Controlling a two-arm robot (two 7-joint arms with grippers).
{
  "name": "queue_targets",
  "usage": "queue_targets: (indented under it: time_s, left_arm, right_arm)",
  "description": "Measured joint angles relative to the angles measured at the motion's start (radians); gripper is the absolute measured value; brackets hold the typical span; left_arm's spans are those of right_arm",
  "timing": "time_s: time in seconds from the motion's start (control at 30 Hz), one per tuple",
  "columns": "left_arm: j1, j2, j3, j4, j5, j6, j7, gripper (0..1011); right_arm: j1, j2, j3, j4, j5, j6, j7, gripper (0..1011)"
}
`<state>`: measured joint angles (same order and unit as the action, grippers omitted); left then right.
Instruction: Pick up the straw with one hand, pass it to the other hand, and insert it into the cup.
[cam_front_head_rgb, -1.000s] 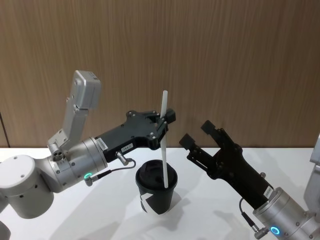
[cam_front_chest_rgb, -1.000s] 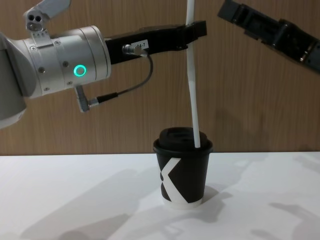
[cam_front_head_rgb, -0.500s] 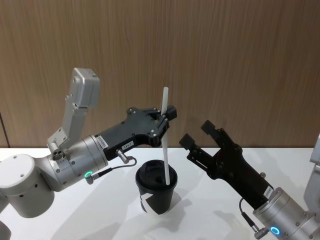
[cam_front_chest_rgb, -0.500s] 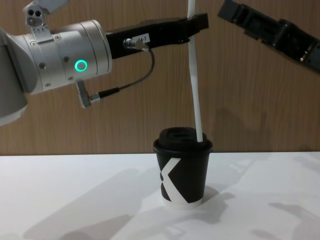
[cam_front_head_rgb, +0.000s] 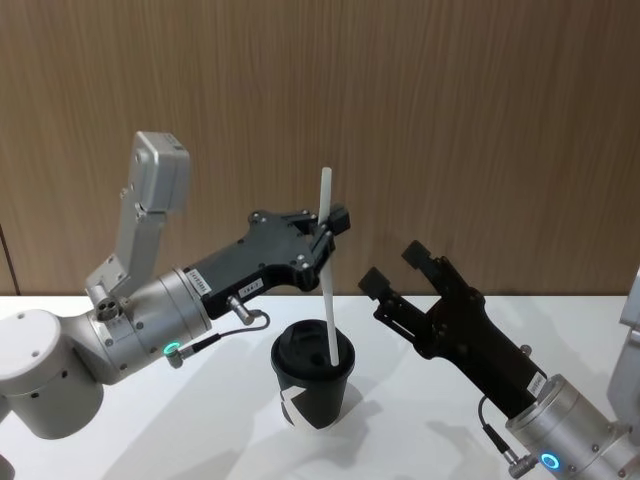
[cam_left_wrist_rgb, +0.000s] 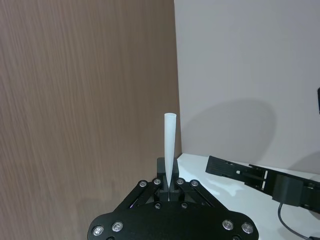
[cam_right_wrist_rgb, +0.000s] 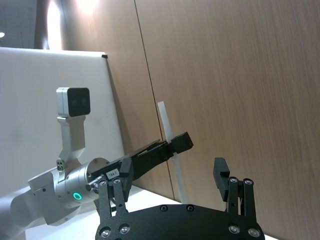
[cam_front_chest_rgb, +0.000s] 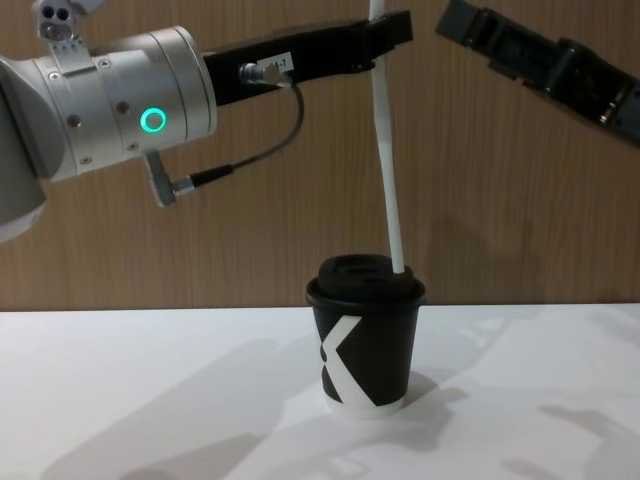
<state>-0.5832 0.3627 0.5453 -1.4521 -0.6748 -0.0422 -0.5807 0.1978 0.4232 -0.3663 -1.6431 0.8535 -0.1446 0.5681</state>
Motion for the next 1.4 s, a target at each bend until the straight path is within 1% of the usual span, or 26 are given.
queue_targets:
  time_s: [0.57, 0.9, 1.1, 1.4]
  left_arm:
    - [0.021, 0.005, -0.027, -0.033, 0.003, 0.003, 0.004, 6]
    - [0.025, 0.003, -0.038, -0.038, 0.017, 0.002, 0.011, 6]
    - [0.025, 0.0, -0.041, -0.027, 0.026, 0.003, 0.013, 6]
    - [0.014, -0.011, -0.043, 0.008, 0.036, 0.003, 0.008, 5]
  right_arm:
    - [0.0, 0.0, 0.0, 0.0, 0.0, 0.0, 0.0, 1001]
    - [0.0, 0.0, 0.0, 0.0, 0.0, 0.0, 0.0, 1001]
    - [0.0, 0.0, 0.0, 0.0, 0.0, 0.0, 0.0, 1001]
    - [0.0, 0.0, 0.0, 0.0, 0.0, 0.0, 0.0, 1001]
